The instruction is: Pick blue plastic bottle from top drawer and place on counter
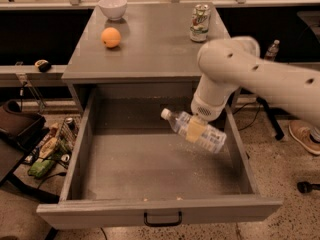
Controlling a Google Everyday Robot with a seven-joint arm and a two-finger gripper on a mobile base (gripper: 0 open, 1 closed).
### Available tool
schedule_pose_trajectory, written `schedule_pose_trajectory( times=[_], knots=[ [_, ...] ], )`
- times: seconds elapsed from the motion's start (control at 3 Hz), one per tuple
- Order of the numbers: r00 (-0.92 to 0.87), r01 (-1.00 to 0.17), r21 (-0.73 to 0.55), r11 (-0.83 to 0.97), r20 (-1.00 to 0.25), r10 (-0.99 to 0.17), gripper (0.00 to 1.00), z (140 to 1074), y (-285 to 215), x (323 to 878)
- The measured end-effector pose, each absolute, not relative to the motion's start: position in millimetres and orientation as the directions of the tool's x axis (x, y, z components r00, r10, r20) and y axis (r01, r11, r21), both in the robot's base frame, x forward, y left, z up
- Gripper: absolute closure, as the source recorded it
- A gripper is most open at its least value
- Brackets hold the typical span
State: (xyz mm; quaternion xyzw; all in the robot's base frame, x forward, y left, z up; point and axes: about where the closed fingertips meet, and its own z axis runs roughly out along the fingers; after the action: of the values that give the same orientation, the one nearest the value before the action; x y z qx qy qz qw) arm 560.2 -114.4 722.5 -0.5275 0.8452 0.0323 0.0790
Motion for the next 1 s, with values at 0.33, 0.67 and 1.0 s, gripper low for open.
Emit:
schedule_pose_trajectory(
  times=[0.33, 0.67, 1.0],
  knots=[
    [-0.375, -0.923, 0.023, 0.385, -0.284, -0.882, 1.0, 786, -133, 556],
    [-0.313, -0.95, 0.153, 0.273, -0.456, -0.833, 1.0, 837, -133, 560],
    [-0.329, -0.943, 0.242, 0.229, -0.576, -0.748, 1.0, 866, -119, 579]
  ],
)
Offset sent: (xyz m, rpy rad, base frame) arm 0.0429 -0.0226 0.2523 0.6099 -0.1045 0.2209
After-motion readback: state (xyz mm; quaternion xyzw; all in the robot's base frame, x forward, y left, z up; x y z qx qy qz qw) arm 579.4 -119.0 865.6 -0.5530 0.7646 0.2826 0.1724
